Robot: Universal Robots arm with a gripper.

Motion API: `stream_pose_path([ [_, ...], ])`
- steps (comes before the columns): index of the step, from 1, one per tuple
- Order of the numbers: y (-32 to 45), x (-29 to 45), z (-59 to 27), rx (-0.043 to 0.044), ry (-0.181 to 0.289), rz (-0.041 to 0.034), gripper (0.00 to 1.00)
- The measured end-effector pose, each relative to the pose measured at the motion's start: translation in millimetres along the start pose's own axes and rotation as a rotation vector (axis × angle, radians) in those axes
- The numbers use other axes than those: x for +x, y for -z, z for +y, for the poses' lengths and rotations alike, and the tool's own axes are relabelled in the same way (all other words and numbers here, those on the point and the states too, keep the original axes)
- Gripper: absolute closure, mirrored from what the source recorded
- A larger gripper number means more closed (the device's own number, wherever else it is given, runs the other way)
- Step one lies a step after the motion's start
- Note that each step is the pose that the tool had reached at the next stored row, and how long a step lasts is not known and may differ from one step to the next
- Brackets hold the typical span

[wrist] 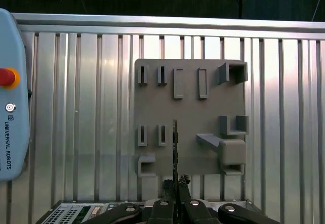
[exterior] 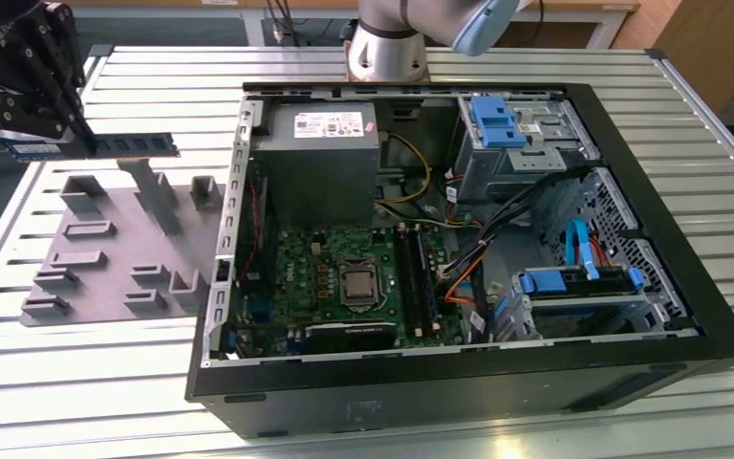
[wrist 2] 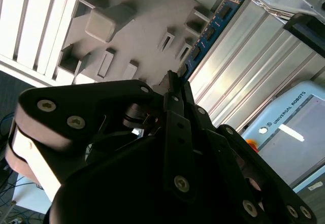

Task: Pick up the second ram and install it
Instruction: 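Pick up the second ram and move it above second insertion slot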

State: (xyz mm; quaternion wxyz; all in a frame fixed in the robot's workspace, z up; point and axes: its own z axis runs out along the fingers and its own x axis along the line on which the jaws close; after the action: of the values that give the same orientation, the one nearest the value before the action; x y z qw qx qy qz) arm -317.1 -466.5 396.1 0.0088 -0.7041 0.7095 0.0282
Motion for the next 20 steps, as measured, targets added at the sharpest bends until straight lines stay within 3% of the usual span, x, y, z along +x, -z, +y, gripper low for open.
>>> stream_pose_path([
  [20, 0.5, -0.1, -16.8, 0.0, 0.0, 0.0, 0.86],
])
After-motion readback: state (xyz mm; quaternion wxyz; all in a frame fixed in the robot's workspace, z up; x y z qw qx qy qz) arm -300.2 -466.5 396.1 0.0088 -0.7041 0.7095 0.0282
